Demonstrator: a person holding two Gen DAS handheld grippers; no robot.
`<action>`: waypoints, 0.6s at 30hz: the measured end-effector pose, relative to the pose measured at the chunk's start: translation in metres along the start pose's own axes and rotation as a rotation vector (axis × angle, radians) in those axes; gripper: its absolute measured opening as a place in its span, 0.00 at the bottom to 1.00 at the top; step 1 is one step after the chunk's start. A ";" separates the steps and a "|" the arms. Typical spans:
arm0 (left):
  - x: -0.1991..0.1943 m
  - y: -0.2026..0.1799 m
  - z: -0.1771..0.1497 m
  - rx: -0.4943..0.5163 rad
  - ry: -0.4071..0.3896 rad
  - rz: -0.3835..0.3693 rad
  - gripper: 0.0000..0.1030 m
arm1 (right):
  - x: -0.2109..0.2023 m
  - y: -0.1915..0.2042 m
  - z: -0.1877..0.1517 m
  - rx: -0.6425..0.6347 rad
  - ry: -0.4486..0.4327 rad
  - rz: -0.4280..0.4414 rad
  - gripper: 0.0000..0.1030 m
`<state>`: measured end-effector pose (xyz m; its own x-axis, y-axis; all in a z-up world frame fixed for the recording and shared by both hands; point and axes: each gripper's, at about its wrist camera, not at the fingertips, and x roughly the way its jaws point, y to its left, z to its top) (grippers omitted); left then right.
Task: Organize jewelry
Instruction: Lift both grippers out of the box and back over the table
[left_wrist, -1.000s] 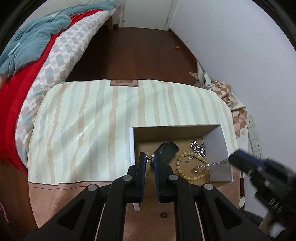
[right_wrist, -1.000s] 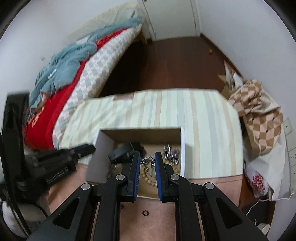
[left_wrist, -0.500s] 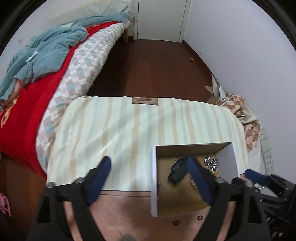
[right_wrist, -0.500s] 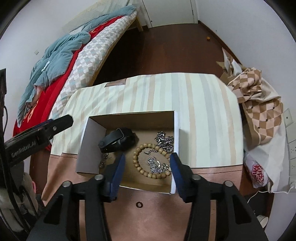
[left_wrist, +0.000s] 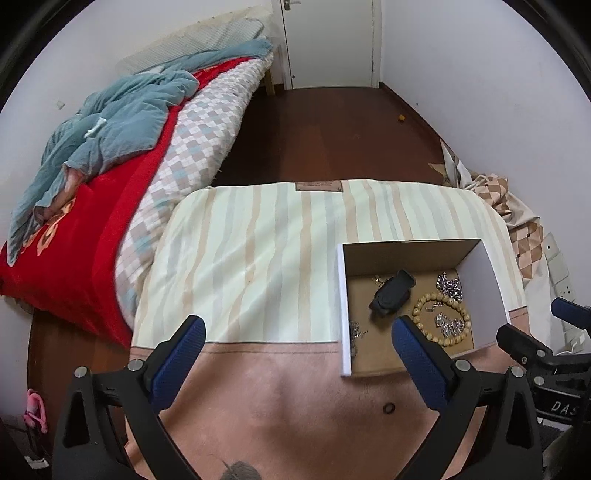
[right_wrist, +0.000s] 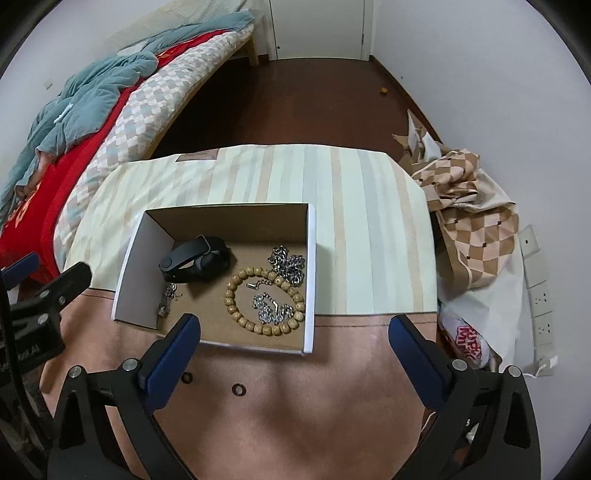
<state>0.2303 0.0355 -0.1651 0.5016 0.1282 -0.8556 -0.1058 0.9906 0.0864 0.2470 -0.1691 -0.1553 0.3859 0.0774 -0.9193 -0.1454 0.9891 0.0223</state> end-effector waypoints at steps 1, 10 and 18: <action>-0.006 0.002 -0.002 -0.003 -0.009 0.004 1.00 | -0.004 0.001 -0.001 -0.002 -0.005 0.000 1.00; -0.061 0.010 -0.013 -0.015 -0.090 0.003 1.00 | -0.061 0.018 -0.011 -0.046 -0.108 -0.035 1.00; -0.108 0.016 -0.025 -0.001 -0.159 -0.005 1.00 | -0.116 0.027 -0.026 -0.056 -0.202 -0.046 1.00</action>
<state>0.1532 0.0369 -0.0842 0.6319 0.1289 -0.7643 -0.1034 0.9913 0.0817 0.1750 -0.1542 -0.0583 0.5673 0.0614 -0.8212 -0.1716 0.9841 -0.0450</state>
